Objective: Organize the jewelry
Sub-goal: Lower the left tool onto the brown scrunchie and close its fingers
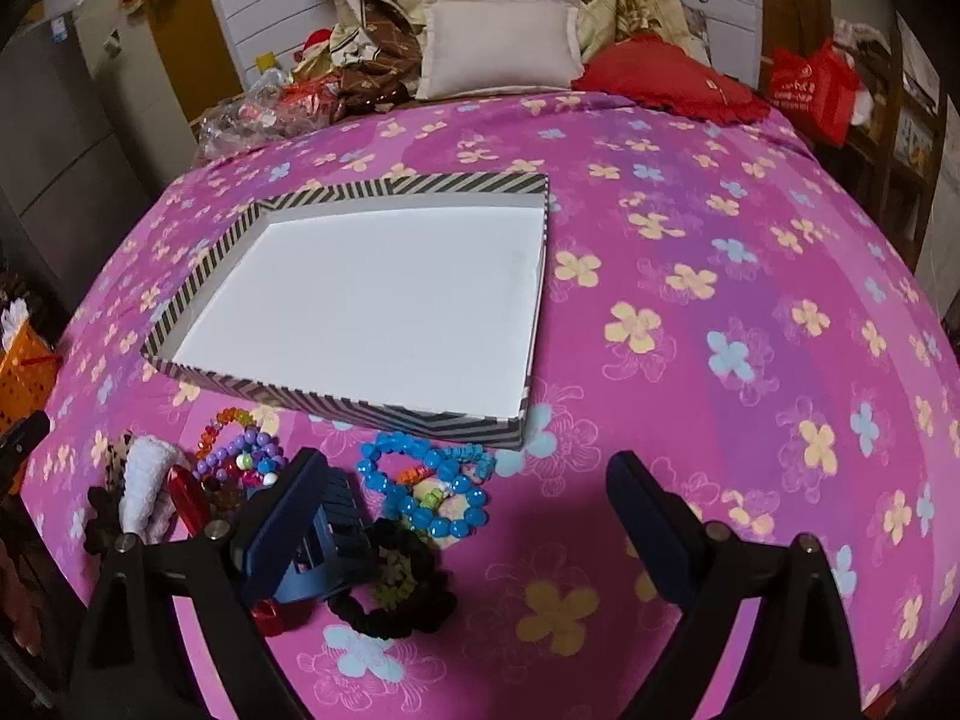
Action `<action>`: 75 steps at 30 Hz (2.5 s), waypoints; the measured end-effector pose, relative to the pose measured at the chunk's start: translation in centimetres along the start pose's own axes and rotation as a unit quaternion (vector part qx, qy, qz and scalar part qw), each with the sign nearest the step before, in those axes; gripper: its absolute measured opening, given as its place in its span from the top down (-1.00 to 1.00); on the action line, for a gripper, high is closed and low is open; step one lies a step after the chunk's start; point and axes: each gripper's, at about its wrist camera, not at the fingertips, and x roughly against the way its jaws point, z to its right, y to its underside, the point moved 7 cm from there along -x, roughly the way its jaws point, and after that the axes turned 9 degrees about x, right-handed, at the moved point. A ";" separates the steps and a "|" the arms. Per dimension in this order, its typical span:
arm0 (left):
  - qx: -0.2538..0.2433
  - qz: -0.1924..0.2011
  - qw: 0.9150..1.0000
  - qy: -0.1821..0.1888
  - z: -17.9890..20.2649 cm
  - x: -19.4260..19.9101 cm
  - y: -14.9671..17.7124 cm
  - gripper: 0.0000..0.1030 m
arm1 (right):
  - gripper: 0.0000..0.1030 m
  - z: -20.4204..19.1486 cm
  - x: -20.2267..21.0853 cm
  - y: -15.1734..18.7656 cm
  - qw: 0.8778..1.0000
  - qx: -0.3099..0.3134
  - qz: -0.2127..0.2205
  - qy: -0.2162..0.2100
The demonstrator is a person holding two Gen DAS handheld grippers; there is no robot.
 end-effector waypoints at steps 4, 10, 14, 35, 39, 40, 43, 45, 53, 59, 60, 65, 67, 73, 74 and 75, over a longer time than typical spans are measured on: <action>0.009 -0.007 1.000 -0.002 -1.3 -0.3 0.3 0.01 | -0.87 -0.9 0.0 0.3 1.000 0.012 -0.008 -0.007; 0.012 -0.040 0.999 0.033 -2.3 -0.5 1.3 0.01 | -0.87 -2.4 -0.5 1.0 0.998 0.016 -0.027 -0.057; 0.024 -0.053 0.997 0.051 -2.5 -0.3 1.7 0.01 | -0.81 -3.2 0.2 0.9 0.995 0.004 -0.003 -0.097; 0.017 -0.132 0.987 0.088 -1.6 0.0 5.4 0.01 | -0.44 -6.5 1.2 2.6 0.987 0.148 -0.001 -0.061; 0.027 -0.136 0.986 0.092 -1.7 -0.1 5.3 0.01 | -0.44 -7.4 0.5 2.1 0.984 0.170 0.001 -0.045; 0.029 -0.138 0.986 0.092 -1.7 -0.2 5.4 0.01 | -0.44 -7.7 0.2 2.1 0.983 0.176 -0.002 -0.043; 0.028 -0.140 0.985 0.092 -1.7 -0.3 5.5 0.01 | -0.44 -8.6 -0.4 2.2 0.980 0.196 -0.014 -0.045; 0.029 -0.143 0.985 0.097 -1.6 -0.3 5.7 0.01 | -0.44 -8.9 -0.7 2.3 0.978 0.204 -0.018 -0.041; 0.010 -0.171 0.978 0.121 -0.1 -0.7 6.4 0.01 | -0.44 -9.3 -2.5 2.6 0.976 0.208 -0.050 -0.044; 0.002 -0.185 0.975 0.122 0.9 -1.6 7.1 0.01 | -0.32 -9.4 -3.1 2.8 0.978 0.190 -0.054 -0.066; 0.000 -0.187 0.975 0.120 1.0 -1.9 7.2 0.01 | -0.23 -9.5 -3.1 2.8 0.978 0.190 -0.055 -0.069; -0.015 -0.184 0.977 0.110 1.2 -2.5 7.3 0.01 | -0.10 -9.5 -3.4 2.8 0.978 0.190 -0.055 -0.067; -0.020 -0.184 0.976 0.112 1.4 -2.6 7.3 0.11 | -0.02 -9.3 -3.5 2.9 0.978 0.189 -0.056 -0.066; -0.022 -0.187 0.975 0.117 1.4 -2.9 7.6 0.52 | 0.00 -9.4 -3.5 3.0 0.977 0.198 -0.051 -0.065; -0.023 -0.185 0.976 0.116 1.4 -2.9 7.6 0.54 | 0.00 -9.4 -3.4 3.0 0.977 0.199 -0.050 -0.066; -0.024 -0.184 0.976 0.115 1.4 -2.8 7.6 0.58 | 0.00 -9.4 -3.4 3.0 0.976 0.199 -0.050 -0.066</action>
